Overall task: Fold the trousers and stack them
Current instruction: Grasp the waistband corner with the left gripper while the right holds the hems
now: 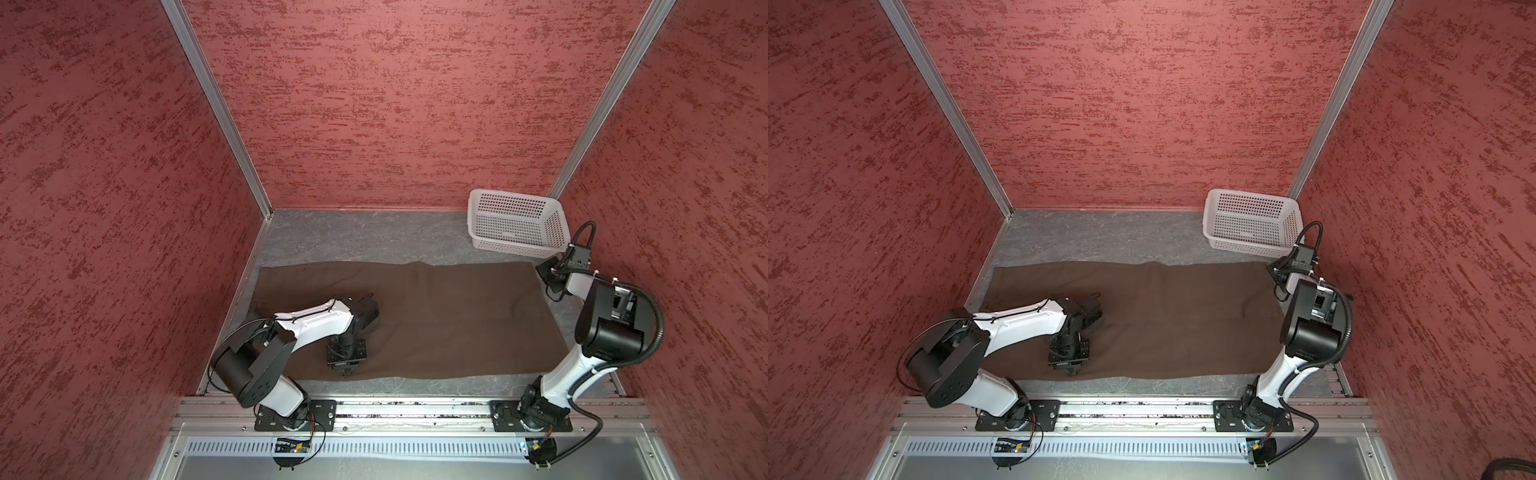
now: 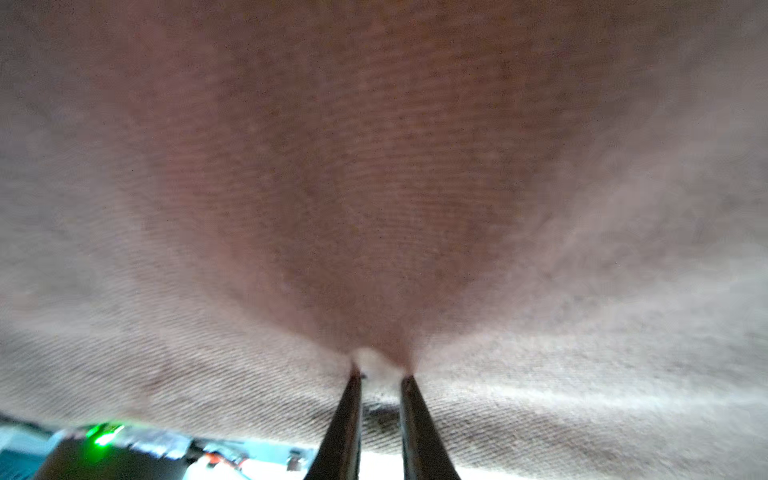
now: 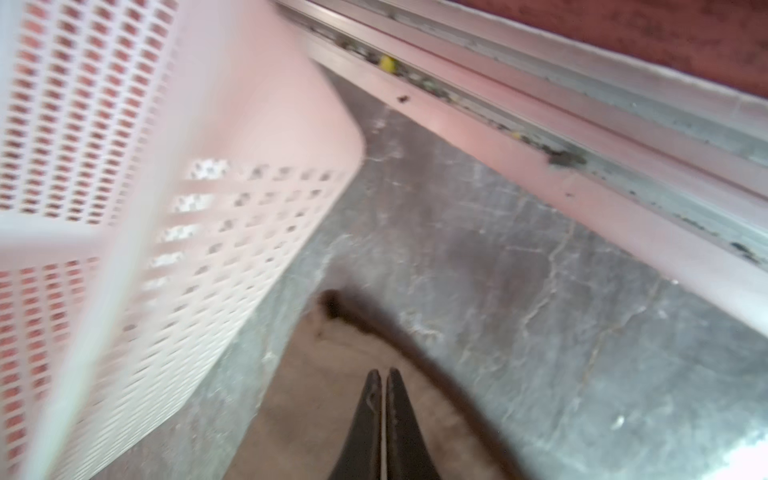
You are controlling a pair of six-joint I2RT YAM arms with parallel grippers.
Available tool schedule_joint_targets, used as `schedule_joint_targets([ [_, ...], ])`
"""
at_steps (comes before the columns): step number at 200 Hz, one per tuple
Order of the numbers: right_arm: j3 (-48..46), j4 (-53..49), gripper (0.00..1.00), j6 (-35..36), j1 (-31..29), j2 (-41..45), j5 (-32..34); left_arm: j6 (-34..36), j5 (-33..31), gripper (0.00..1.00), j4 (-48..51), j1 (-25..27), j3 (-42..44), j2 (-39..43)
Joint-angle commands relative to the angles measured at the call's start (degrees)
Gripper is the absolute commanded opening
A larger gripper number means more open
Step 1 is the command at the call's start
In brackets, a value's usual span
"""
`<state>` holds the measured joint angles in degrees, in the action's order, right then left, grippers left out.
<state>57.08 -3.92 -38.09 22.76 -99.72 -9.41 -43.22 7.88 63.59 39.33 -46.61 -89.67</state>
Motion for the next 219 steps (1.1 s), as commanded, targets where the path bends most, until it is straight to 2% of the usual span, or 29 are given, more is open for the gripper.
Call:
schedule_joint_targets([
  [1, -2.23, -1.57, 0.08, 1.60, -4.65, 3.96, 3.56, 3.62, -3.62, 0.19, 3.17, -0.48, -8.66, -2.15],
  [21, -5.58, -1.14, 0.08, 1.29, -7.46, 5.57, 4.63, 5.02, -4.79, 0.20, 3.35, -1.33, -16.27, -4.16],
  [46, -8.79, -1.06, 0.13, 1.19, -7.64, 5.13, 5.39, 6.49, -3.79, 0.20, 1.54, -5.18, -20.31, -5.61],
  [68, -9.11, -2.07, 0.16, 2.64, -7.61, 3.55, 5.59, 8.15, -0.62, 0.34, -1.54, -12.83, -22.52, -4.53],
  [102, -7.42, -2.22, 0.20, 3.10, -7.61, 0.35, 5.16, 9.11, 4.59, 0.47, -8.50, -28.23, -23.61, -3.02],
  [122, -4.39, -3.10, 0.21, 3.17, -7.60, -3.47, 4.69, 9.03, 6.11, 0.59, -9.89, -33.77, -24.95, -5.91],
  [129, -2.92, -3.54, 0.21, 3.07, -7.26, -4.89, 4.35, 8.80, 5.82, 0.64, -9.57, -34.95, -25.66, -7.24],
  [154, 2.39, -4.79, 0.21, 2.93, -7.25, -8.99, 4.20, 7.02, 3.28, 0.70, -13.21, -37.70, -25.37, -10.93],
  [199, 7.49, -6.00, 0.20, 0.26, -6.01, -13.86, 2.45, 5.60, -0.78, 0.78, -14.70, -40.68, -30.84, -20.69],
  [212, 7.21, -4.83, 0.20, -1.43, -5.49, -14.01, 1.82, 5.63, -2.24, 0.77, -14.83, -40.82, -32.96, -22.73],
  [219, 7.02, -4.33, 0.20, -2.20, -5.17, -14.01, 1.36, 5.48, -2.88, 0.73, -15.05, -40.91, -33.86, -23.59],
])
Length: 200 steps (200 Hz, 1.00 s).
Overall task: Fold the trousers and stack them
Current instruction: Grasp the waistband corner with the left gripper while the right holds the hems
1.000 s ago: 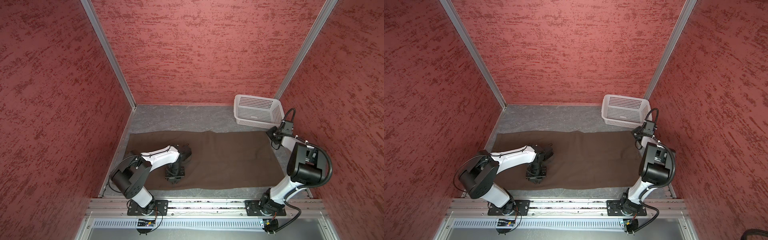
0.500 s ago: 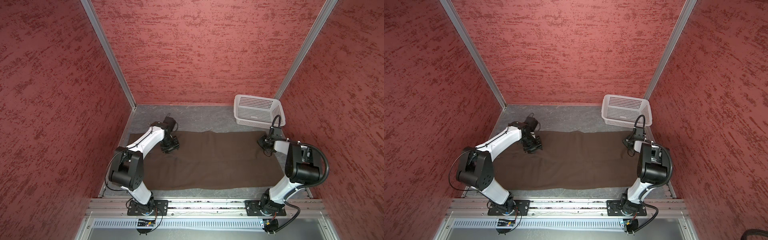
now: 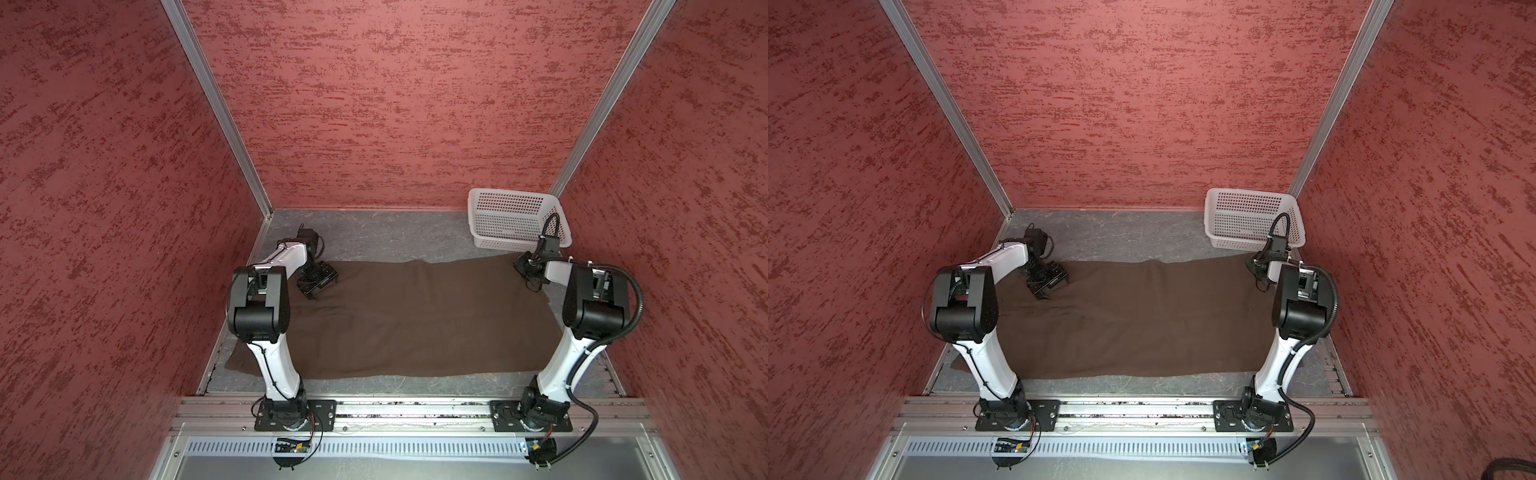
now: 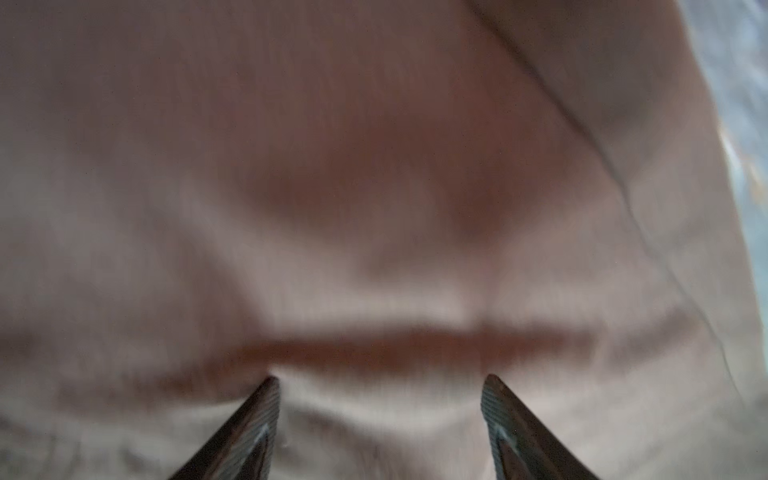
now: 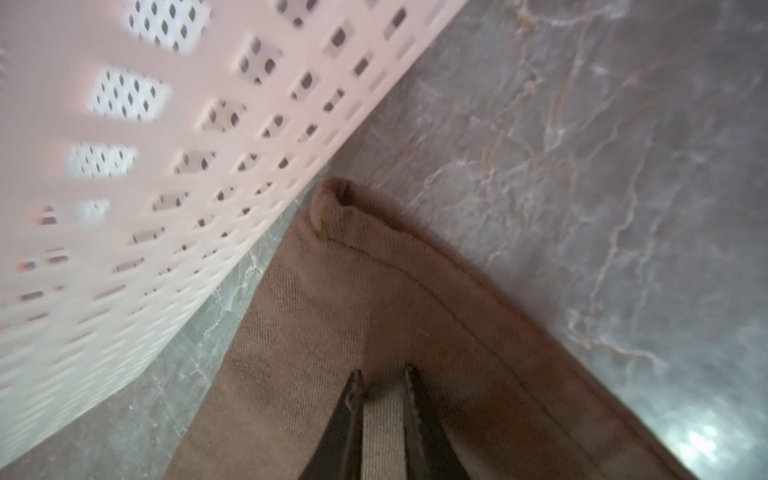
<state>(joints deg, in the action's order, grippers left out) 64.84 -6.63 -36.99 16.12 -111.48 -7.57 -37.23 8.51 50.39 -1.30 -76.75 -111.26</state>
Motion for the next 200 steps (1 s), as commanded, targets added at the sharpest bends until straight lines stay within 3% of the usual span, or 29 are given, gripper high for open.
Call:
schedule_joint_targets([
  [1, -0.80, -1.54, 0.20, -3.37, 1.51, -2.25, -0.58, -0.53, -3.64, 0.73, -1.86, -0.23, -3.82, -2.15],
  [17, -1.16, -0.66, 0.20, -4.10, 2.20, -2.21, -1.62, -0.88, -5.21, 0.60, -2.22, -0.54, -5.96, -4.07],
  [34, -1.22, -0.94, 0.19, -3.71, 2.38, -2.07, -2.25, -0.92, -4.53, 0.59, -2.47, -1.28, -8.88, -6.65],
  [82, -4.48, -2.07, 0.24, -2.13, 2.87, 5.94, 1.29, -0.91, -1.40, 0.67, -3.20, -1.44, -16.22, -10.88],
  [117, -6.29, -4.48, 0.29, -0.09, 6.05, 10.50, 3.35, -0.74, -0.84, 0.69, -3.04, -1.00, -16.31, -9.96],
  [157, -6.45, -7.90, 0.37, 2.46, 8.68, 11.21, 4.76, 1.69, -6.46, 0.70, -2.91, -0.83, -12.69, -3.53],
  [200, -4.06, -8.48, 0.51, 2.63, 8.84, 7.12, 2.09, 1.37, -8.38, 0.75, -1.64, -6.79, -9.65, -2.93],
])
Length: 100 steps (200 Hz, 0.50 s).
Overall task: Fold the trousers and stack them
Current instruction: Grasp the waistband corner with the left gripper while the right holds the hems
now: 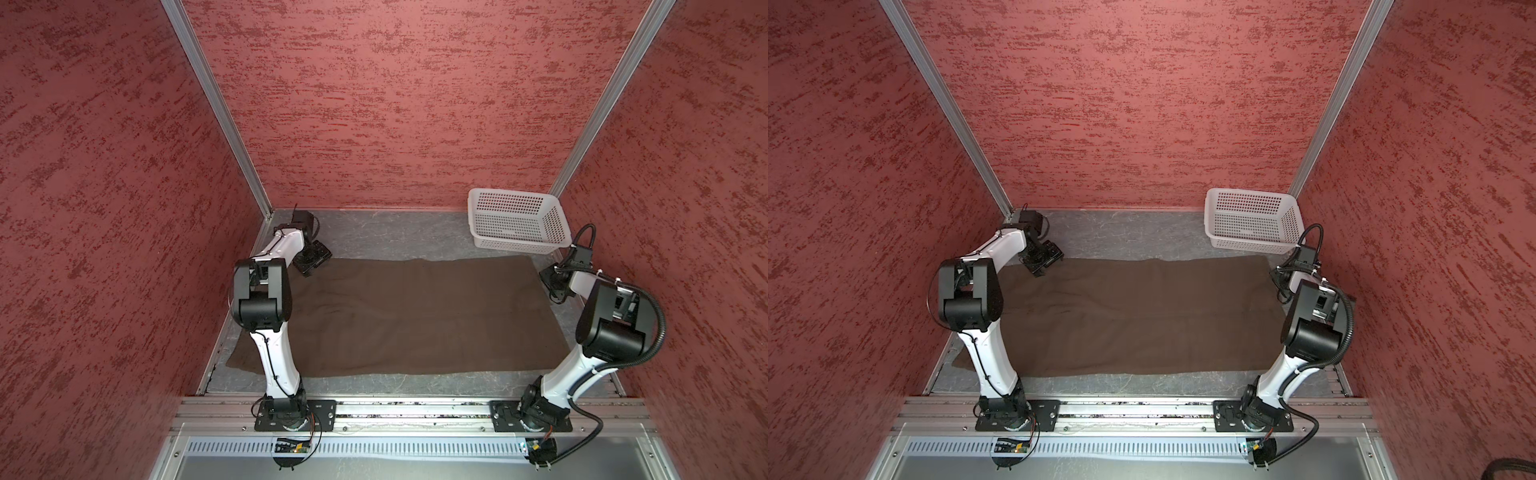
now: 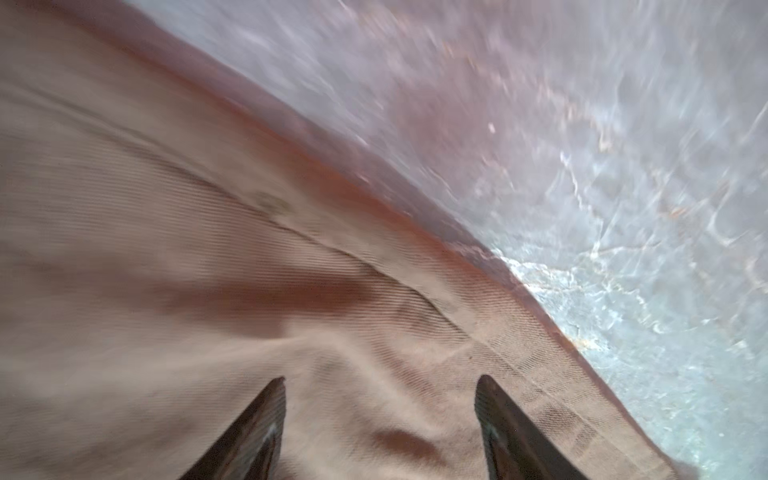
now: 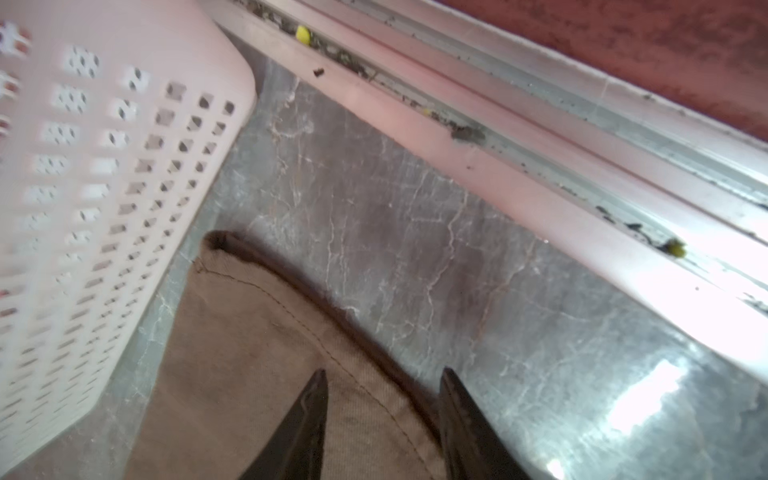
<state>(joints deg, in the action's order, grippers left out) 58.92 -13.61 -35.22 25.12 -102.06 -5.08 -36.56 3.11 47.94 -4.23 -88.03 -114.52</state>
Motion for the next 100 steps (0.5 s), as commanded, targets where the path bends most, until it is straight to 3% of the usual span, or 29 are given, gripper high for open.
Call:
schedule_joint_targets([
  [1, 1.93, -1.55, 0.51, 0.81, -0.16, -2.42, -0.43, 0.70, -3.00, 0.75, 0.82, -3.99, 1.63, 0.25],
  [31, 3.14, -1.91, 0.52, 0.57, -0.51, -4.26, -2.27, 0.85, -3.64, 0.81, 1.89, -6.40, 0.91, -1.72],
  [42, 3.14, -1.70, 0.52, 0.46, -0.82, -4.75, -2.48, 1.04, -4.09, 0.95, 2.15, -6.96, 0.67, -2.18],
  [58, 4.02, -2.18, 0.50, 0.92, -1.40, -6.14, -2.60, 1.48, -4.20, 0.94, 2.01, -7.35, 0.57, -2.79],
  [70, 5.65, -4.26, 0.41, 2.20, -2.25, -7.78, -2.03, 1.65, -4.21, 0.92, 1.98, -7.55, 0.28, -3.37],
  [100, 6.20, -5.97, 0.02, 3.24, -3.33, -8.40, 0.14, 2.40, -4.11, 0.84, 3.01, -8.06, -1.71, -5.94],
])
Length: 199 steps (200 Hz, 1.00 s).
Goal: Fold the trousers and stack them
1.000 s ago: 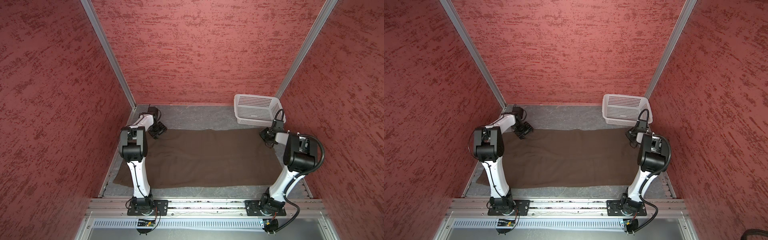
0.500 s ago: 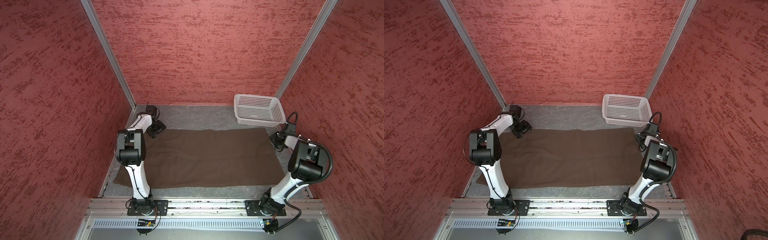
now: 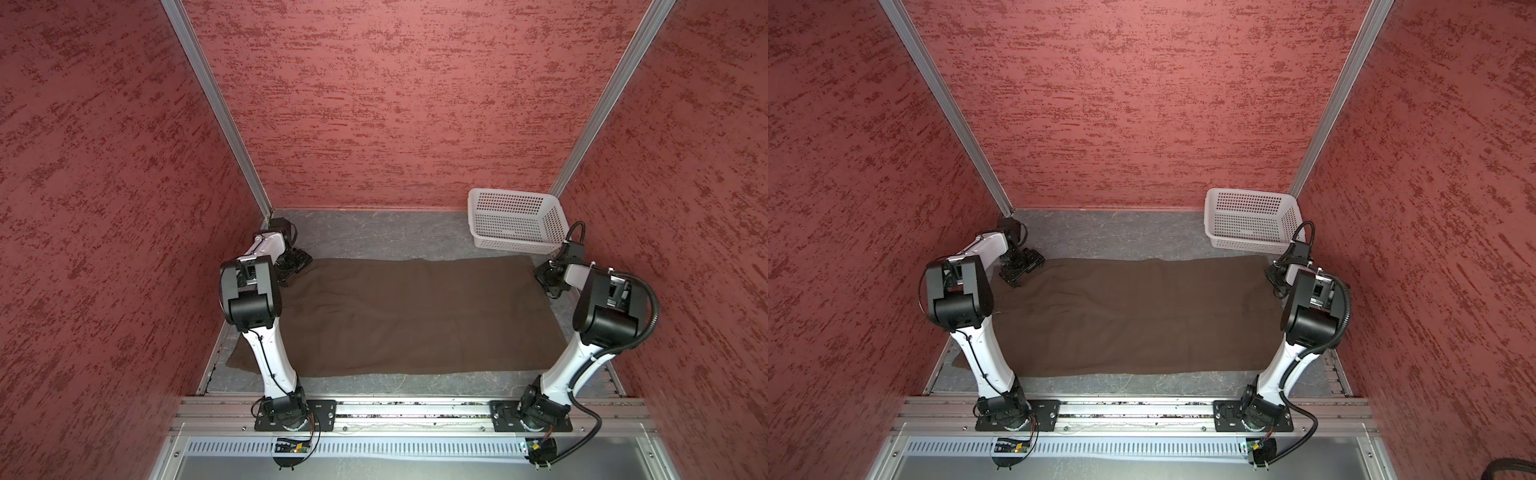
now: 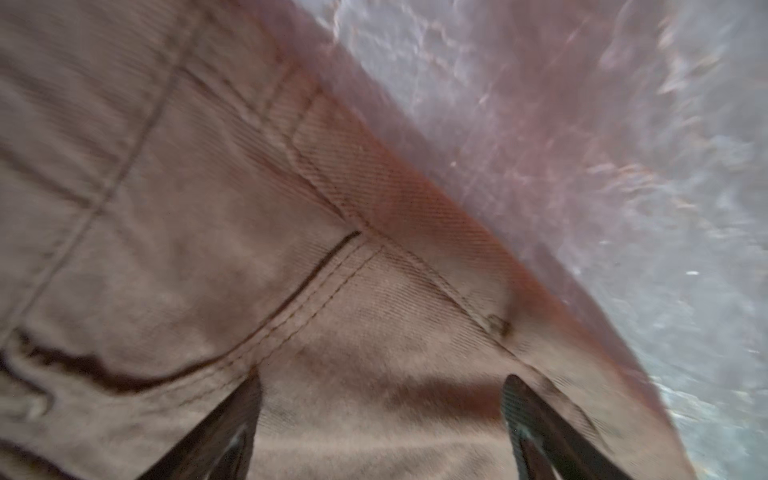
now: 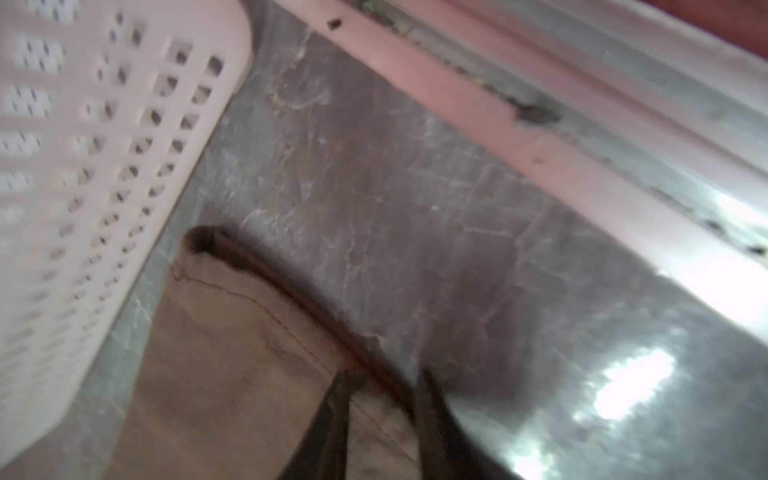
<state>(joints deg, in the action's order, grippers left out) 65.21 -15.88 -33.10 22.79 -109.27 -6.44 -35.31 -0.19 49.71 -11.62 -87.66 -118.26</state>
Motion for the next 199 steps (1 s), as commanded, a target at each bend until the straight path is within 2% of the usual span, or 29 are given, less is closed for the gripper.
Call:
schedule_joint_targets([
  [1, -0.13, -3.62, 0.01, 1.11, -0.99, -1.11, 1.55, 1.18, -0.80, 0.84, 1.25, -0.68, -2.13, -2.31],
  [42, 0.10, -3.95, 0.00, 0.79, -0.99, 0.95, 2.60, 1.30, -0.68, 0.80, 3.16, -1.65, -5.11, -5.25],
  [54, -0.05, -3.99, 0.00, 0.45, -0.99, 2.40, 3.13, 1.46, -1.00, 0.73, 3.79, -1.67, -6.30, -6.00],
  [72, 0.67, -4.53, 0.00, 0.23, -1.00, 4.36, 3.92, 1.64, -0.83, 0.56, 4.18, -1.70, -7.47, -7.08],
  [83, 1.53, -5.26, 0.00, 0.24, -0.99, 5.26, 4.31, 1.91, -0.43, 0.40, 4.71, -1.74, -8.26, -7.86],
  [104, 2.55, -6.03, 0.00, 0.02, -0.99, 6.82, 4.81, 1.91, -0.21, 0.18, 4.86, -1.75, -9.22, -8.81],
  [138, 1.11, -5.56, 0.00, -1.09, -0.99, 10.04, 5.10, 1.78, -0.08, 0.00, 4.71, -1.73, -9.98, -9.26],
  [199, 1.19, -8.34, 0.00, 0.70, -0.99, 11.56, 4.93, 1.43, -1.45, 0.00, 4.50, -2.17, -10.53, -5.42],
])
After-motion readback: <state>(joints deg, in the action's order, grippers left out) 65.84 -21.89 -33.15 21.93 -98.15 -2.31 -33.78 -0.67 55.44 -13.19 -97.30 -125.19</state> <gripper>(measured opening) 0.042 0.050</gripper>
